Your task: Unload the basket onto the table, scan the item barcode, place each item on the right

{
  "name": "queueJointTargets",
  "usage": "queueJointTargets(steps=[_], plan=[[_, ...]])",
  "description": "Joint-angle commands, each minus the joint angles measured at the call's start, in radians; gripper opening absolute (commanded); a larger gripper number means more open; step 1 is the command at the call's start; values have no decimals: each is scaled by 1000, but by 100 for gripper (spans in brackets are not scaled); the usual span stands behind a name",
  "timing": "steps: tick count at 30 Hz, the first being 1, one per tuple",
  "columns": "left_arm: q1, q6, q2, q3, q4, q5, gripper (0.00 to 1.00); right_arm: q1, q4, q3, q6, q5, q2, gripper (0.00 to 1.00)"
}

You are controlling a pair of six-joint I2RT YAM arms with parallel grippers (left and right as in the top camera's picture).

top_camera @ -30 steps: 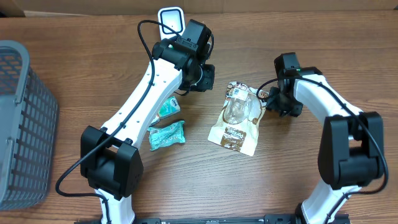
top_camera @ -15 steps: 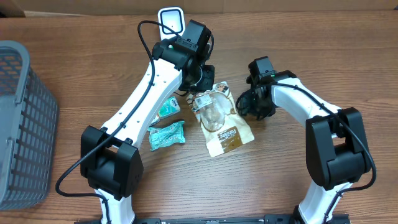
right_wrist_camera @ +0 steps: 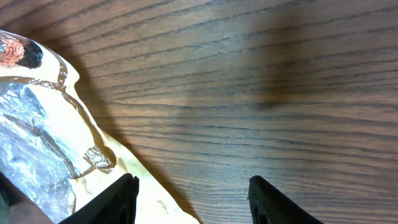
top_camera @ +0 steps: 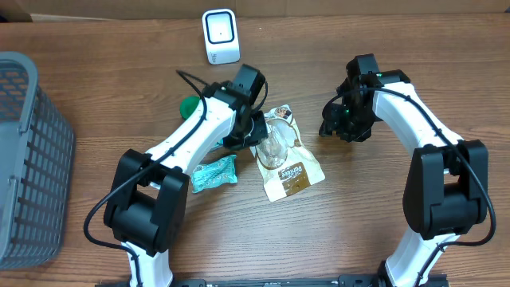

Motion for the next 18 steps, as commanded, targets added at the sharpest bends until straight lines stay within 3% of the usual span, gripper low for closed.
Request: queueJointTargets(steps=[1, 9, 18], plan=[[-10, -100, -4, -78, 52, 10, 4, 2, 3, 18, -14, -12, -12, 56], [-16, -93, -4, -158, 214, 27, 4, 2, -20, 18, -16, -13, -12, 56], [-16, 61, -4, -158, 287, 35, 4, 2, -55, 18, -22, -32, -12, 56]])
